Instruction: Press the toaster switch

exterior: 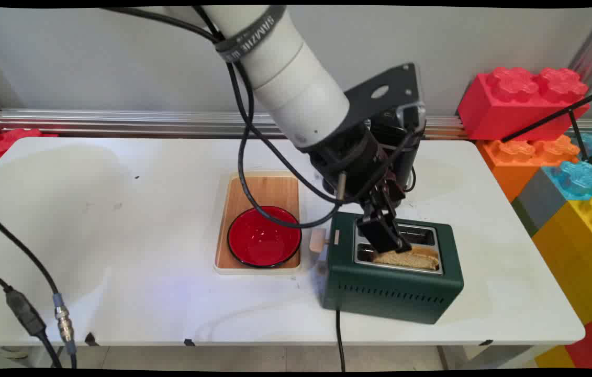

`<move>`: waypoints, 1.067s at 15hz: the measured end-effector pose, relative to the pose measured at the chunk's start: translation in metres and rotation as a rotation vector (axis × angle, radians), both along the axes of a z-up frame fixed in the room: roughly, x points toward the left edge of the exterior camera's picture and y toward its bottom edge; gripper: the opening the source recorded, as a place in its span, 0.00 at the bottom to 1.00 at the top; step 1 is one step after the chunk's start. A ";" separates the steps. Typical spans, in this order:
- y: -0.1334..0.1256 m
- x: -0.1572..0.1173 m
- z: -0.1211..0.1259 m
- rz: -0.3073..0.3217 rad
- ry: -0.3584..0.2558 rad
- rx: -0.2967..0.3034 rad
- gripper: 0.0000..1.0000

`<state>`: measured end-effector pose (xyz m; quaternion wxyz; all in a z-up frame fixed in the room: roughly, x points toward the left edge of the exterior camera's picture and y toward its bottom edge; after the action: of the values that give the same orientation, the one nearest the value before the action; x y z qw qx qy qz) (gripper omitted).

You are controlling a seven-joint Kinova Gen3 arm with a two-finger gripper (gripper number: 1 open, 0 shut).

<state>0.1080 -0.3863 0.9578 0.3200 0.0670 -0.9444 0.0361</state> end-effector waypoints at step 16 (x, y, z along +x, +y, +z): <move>-0.007 0.141 -0.034 0.032 0.167 0.057 1.00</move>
<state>0.2488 -0.3938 0.9238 0.3948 0.0941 -0.9139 0.0085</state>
